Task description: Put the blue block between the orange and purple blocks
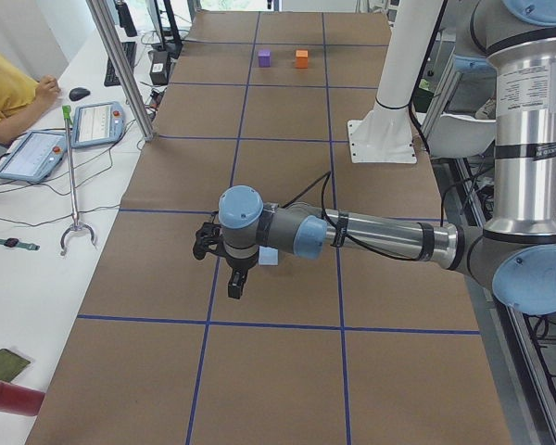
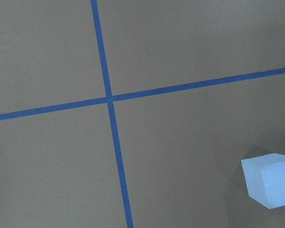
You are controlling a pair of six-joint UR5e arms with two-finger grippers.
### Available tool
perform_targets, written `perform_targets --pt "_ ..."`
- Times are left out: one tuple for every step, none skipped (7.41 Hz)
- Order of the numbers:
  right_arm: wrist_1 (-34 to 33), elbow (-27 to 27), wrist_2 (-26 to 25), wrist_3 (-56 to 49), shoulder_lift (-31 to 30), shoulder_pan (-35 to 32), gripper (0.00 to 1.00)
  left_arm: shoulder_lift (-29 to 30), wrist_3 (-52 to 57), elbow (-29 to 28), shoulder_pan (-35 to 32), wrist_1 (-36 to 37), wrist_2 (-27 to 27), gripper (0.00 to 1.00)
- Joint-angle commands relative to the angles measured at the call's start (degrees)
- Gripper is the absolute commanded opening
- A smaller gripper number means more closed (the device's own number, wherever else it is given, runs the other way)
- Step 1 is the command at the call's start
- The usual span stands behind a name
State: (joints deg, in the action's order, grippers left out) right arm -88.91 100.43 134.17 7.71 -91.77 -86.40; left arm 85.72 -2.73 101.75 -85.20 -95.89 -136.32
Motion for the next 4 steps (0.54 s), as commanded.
perform_targets --pt "-3.18 0.64 0.3 -4.26 0.2 -0.34 1.0 1.55 -0.7 0.81 0.03 2.53 -0.26 1.0" --pt "-3.11 1.69 0.04 -4.28 -1.29 -0.35 1.0 0.78 -0.35 -0.14 0.12 1.85 -0.18 1.0" --pt "-3.02 1.53 0.13 -4.2 -1.3 -0.26 1.0 0.07 -0.44 -1.02 0.12 1.41 -0.61 1.0" --pt "-2.94 1.61 0.3 -4.2 -1.3 -0.17 1.0 0.24 -0.53 -1.12 0.21 0.53 -0.62 1.0"
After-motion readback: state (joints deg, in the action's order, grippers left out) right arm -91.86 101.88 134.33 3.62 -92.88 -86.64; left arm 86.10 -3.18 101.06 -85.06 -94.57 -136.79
